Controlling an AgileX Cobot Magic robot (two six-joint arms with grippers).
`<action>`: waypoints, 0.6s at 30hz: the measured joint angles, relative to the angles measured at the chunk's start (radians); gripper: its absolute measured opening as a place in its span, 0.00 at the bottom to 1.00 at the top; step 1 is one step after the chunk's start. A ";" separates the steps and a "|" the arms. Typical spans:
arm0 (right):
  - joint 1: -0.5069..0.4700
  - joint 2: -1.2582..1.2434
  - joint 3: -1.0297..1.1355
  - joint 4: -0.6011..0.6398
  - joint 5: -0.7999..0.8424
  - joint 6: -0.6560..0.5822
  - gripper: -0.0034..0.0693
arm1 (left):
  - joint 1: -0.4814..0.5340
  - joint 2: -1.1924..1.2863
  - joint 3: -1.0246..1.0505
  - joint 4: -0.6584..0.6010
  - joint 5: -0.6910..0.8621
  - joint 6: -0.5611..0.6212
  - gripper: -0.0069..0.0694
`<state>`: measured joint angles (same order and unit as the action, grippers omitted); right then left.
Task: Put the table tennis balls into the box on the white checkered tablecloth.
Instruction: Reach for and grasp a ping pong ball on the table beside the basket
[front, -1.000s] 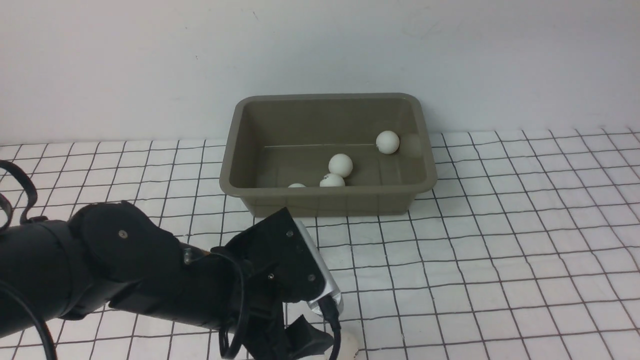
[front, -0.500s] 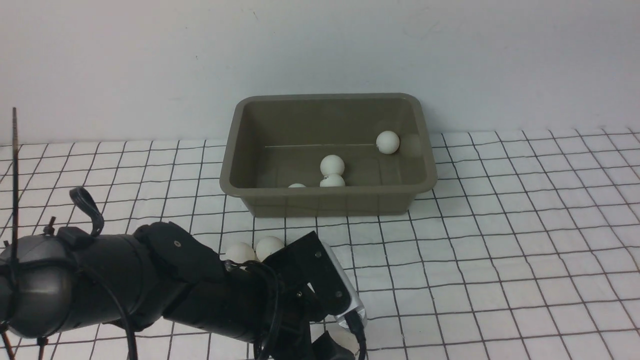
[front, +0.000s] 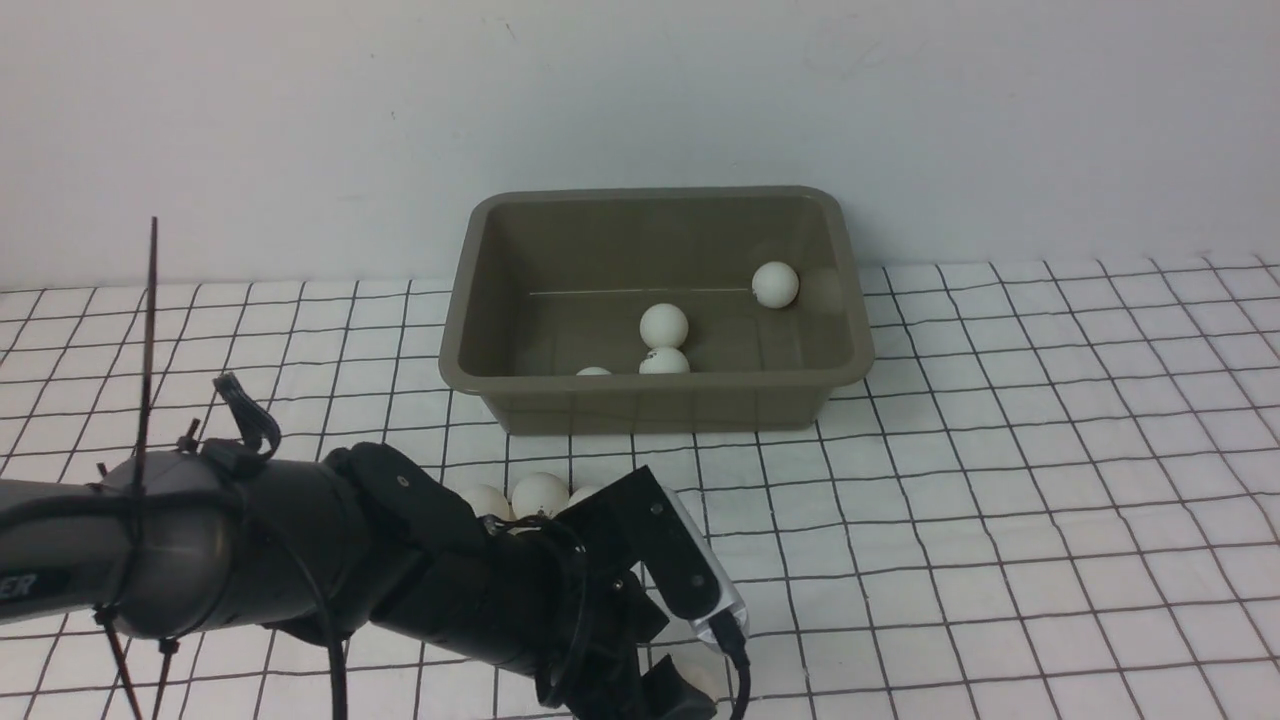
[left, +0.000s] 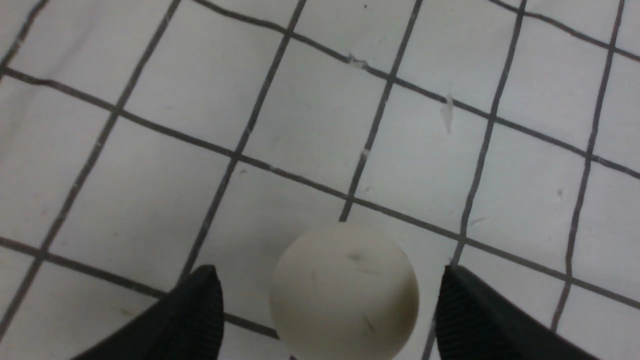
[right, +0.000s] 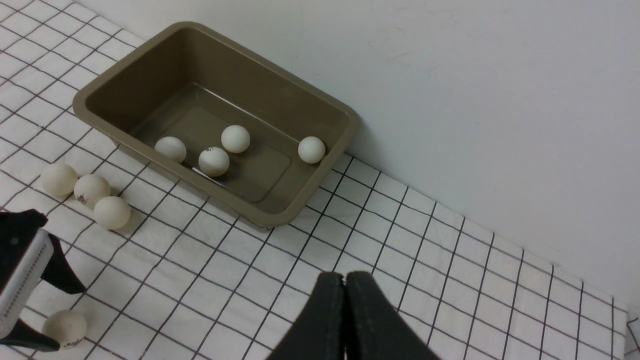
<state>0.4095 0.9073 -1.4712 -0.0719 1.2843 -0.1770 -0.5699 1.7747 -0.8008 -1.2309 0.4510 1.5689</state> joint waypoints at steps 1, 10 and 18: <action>0.000 -0.013 0.010 0.000 0.000 0.004 0.03 | 0.000 0.004 0.000 0.000 0.000 0.000 0.76; 0.000 -0.136 0.096 0.000 0.003 0.037 0.03 | 0.000 0.031 0.000 -0.001 0.015 0.000 0.74; 0.000 -0.237 0.178 0.000 0.005 0.073 0.03 | 0.000 0.031 0.000 -0.004 0.015 0.000 0.54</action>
<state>0.4095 0.6704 -1.2935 -0.0719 1.2895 -0.1041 -0.5699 1.8055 -0.8008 -1.2353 0.4661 1.5689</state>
